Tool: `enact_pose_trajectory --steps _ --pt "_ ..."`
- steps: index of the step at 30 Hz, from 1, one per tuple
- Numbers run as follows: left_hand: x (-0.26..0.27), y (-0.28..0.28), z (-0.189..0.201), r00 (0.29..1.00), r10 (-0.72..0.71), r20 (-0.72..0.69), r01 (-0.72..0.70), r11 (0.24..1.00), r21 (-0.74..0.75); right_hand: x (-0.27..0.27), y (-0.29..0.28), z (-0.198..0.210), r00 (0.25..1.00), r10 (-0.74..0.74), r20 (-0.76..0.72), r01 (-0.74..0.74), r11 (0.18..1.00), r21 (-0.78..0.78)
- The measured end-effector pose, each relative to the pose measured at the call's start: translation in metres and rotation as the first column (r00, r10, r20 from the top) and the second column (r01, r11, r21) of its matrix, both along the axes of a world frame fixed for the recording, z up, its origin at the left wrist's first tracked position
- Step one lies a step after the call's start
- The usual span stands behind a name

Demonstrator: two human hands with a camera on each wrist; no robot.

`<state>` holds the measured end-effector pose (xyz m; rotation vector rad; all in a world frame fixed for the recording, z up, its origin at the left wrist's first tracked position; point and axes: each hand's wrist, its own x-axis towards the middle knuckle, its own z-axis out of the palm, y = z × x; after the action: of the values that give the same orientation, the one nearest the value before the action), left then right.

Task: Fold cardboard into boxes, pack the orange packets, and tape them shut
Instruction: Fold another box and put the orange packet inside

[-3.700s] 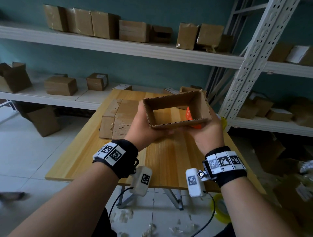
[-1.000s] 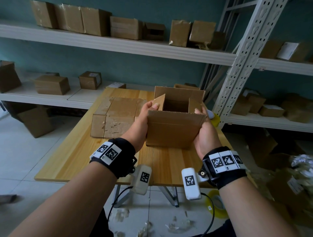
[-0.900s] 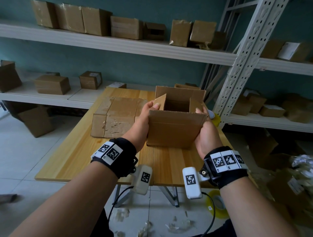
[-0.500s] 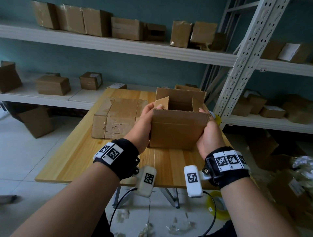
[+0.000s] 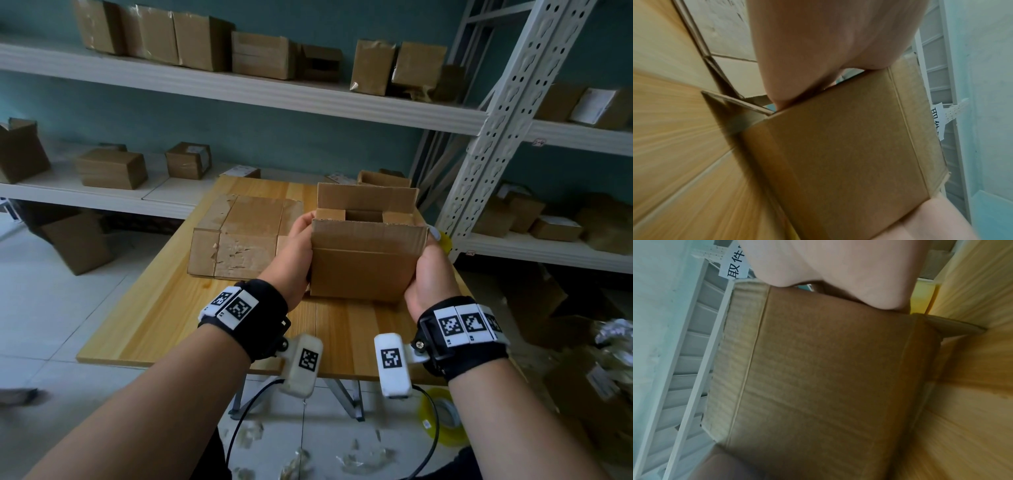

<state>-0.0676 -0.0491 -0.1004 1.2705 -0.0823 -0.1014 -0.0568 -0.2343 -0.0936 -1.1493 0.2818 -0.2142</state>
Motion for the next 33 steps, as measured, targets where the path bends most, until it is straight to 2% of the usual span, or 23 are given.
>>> enact_pose_trajectory --steps 6,10,13,20,27,33 --pt "-0.001 0.000 0.001 1.000 -0.003 -0.002 0.003 1.000 -0.012 0.002 -0.009 -0.008 0.998 0.033 0.057 -0.026 0.993 -0.113" --pt "-0.001 0.001 -0.001 1.000 -0.015 0.001 0.015 1.000 -0.001 -0.001 -0.008 -0.003 0.999 0.032 0.040 -0.026 0.991 -0.133" --pt "0.000 0.001 -0.001 1.000 -0.013 -0.012 0.013 0.999 0.033 -0.002 -0.007 -0.003 0.999 0.034 0.037 -0.025 0.977 -0.210" --pt "0.000 -0.001 0.000 1.000 -0.008 -0.012 0.010 0.995 0.102 -0.011 -0.011 -0.003 0.997 0.078 0.026 -0.070 0.973 -0.220" --pt "0.001 -0.004 -0.003 0.998 -0.067 -0.013 0.069 0.975 0.212 -0.016 -0.018 0.001 0.993 0.108 -0.048 -0.115 0.972 -0.203" --pt "-0.001 -0.001 -0.002 0.996 -0.074 -0.056 0.086 0.962 0.258 -0.013 -0.017 0.002 0.991 0.016 -0.133 -0.049 0.967 -0.251"
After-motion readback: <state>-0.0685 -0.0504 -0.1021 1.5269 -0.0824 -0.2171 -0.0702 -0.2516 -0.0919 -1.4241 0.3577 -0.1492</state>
